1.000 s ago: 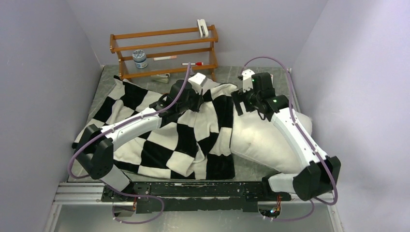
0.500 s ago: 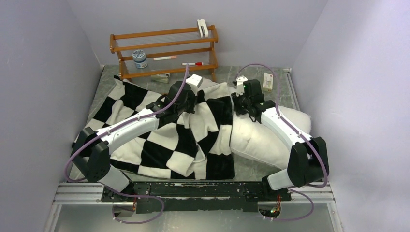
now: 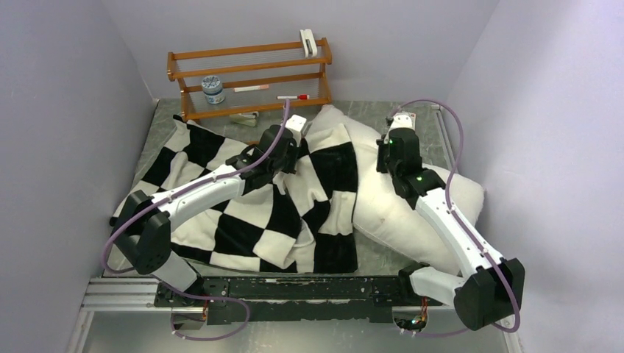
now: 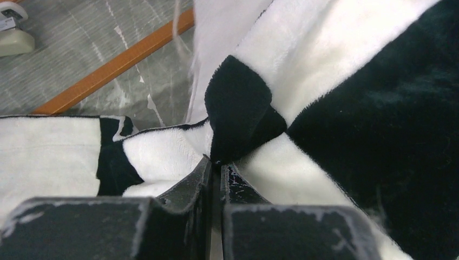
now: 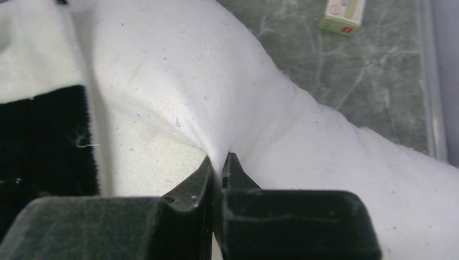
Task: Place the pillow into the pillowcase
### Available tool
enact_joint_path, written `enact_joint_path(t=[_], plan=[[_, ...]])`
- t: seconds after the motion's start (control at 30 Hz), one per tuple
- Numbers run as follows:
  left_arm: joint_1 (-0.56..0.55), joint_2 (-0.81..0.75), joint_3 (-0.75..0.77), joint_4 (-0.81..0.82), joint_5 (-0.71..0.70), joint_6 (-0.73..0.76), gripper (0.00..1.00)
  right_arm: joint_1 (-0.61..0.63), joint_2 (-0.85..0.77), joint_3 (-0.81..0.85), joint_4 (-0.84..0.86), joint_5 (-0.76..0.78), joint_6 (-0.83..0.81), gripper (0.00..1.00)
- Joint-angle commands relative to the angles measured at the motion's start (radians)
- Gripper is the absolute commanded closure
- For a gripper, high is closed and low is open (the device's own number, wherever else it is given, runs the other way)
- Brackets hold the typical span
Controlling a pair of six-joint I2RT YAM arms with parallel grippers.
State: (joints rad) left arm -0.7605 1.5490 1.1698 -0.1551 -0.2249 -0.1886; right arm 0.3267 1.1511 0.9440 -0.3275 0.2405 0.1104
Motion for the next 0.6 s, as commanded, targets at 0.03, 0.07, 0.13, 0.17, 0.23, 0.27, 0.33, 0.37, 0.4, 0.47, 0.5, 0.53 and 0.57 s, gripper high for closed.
enact_joint_path(t=[0.03,0.07,0.13,0.17,0.23,0.27,0.33,0.37,0.4,0.47,0.5,0.53,0.57], plan=[[-0.001,0.03,0.031,-0.033,-0.056,-0.04,0.91,-0.018,-0.054,0.017,0.026,0.225,0.025,1.0],[0.0,0.027,0.028,-0.03,-0.056,-0.047,0.9,-0.017,-0.054,0.021,0.025,0.244,0.026,1.0],[-0.001,0.026,0.026,-0.029,-0.059,-0.056,0.91,-0.017,-0.054,0.031,0.021,0.287,0.033,1.0],[0.0,0.026,0.029,-0.032,-0.061,-0.059,0.91,-0.017,-0.055,0.037,0.023,0.305,0.033,1.0],[0.0,0.029,0.028,-0.038,-0.066,-0.064,0.9,-0.018,-0.062,0.044,0.031,0.344,0.026,1.0],[0.0,0.031,0.029,-0.038,-0.067,-0.066,0.9,-0.017,-0.067,0.049,0.032,0.36,0.02,1.0],[0.0,0.037,0.03,-0.042,-0.07,-0.069,0.9,-0.017,-0.087,0.061,0.033,0.398,0.015,1.0],[0.0,0.041,0.031,-0.044,-0.072,-0.071,0.9,-0.017,-0.1,0.065,0.035,0.415,0.009,1.0],[0.0,0.045,0.032,-0.046,-0.071,-0.072,0.9,-0.017,-0.112,0.073,0.038,0.431,0.005,1.0],[0.0,0.055,0.038,-0.049,-0.069,-0.07,0.9,-0.017,-0.134,0.089,0.037,0.463,-0.006,1.0],[0.0,0.06,0.041,-0.049,-0.069,-0.07,0.9,-0.017,-0.142,0.096,0.035,0.478,-0.013,1.0],[0.0,0.066,0.042,-0.046,-0.07,-0.069,0.9,-0.017,-0.152,0.103,0.036,0.492,-0.021,1.0],[0.0,0.072,0.043,-0.043,-0.074,-0.067,0.9,-0.017,-0.165,0.112,0.036,0.503,-0.028,1.0]])
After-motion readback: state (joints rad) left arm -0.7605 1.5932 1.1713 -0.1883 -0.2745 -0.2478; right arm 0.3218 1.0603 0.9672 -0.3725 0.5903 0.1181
